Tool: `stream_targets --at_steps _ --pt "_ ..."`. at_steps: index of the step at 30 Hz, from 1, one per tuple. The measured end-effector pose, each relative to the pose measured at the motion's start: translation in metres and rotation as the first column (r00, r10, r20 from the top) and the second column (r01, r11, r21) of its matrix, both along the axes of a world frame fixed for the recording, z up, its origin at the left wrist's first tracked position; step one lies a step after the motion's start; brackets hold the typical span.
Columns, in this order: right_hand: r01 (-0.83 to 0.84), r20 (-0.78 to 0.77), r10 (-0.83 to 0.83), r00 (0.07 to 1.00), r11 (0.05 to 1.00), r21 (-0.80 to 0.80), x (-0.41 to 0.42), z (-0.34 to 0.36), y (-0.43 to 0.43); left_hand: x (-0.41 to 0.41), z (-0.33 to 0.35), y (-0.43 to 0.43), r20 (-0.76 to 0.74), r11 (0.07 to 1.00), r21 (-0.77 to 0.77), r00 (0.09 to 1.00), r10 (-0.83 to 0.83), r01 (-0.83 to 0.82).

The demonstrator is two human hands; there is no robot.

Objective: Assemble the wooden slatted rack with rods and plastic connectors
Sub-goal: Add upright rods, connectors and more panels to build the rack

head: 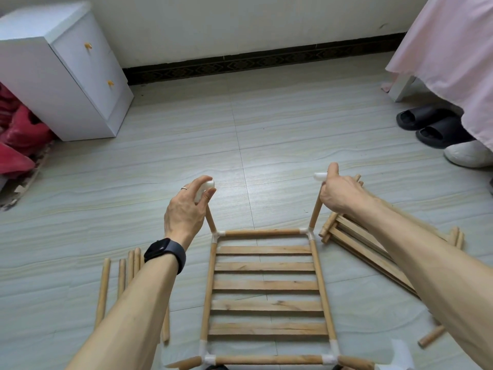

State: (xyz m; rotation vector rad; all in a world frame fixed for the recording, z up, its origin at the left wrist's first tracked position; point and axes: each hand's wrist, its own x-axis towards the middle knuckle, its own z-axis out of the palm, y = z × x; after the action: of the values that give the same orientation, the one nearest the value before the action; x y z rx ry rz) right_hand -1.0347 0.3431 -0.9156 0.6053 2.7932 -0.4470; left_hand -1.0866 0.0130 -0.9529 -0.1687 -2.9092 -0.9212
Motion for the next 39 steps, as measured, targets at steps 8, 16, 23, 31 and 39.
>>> stream_targets --at_steps 8,16,23,31,39 --pt "-0.01 -0.068 -0.001 0.998 0.987 -0.161 0.042 0.021 0.013 0.031 0.033 -0.023 0.168 0.997 0.036 0.983 -0.073 0.068" --pt "-0.039 -0.102 -0.009 0.995 0.887 -0.459 0.19 0.026 -0.018 0.144 0.043 -0.075 0.446 0.983 0.039 0.877 -0.18 0.181" --pt "-0.068 -0.026 0.063 0.998 0.865 -0.497 0.26 0.001 -0.055 0.221 0.033 -0.079 0.577 0.967 0.23 0.785 -0.226 0.109" --pt "-0.082 -0.23 0.013 0.973 0.952 -0.294 0.232 0.005 -0.057 0.211 0.025 -0.058 0.332 0.959 0.047 0.91 0.248 -0.279" --pt "0.041 -0.353 -0.121 0.928 0.973 -0.225 0.177 -0.006 -0.042 0.192 0.022 -0.044 0.359 0.852 0.019 0.799 0.483 -0.523"
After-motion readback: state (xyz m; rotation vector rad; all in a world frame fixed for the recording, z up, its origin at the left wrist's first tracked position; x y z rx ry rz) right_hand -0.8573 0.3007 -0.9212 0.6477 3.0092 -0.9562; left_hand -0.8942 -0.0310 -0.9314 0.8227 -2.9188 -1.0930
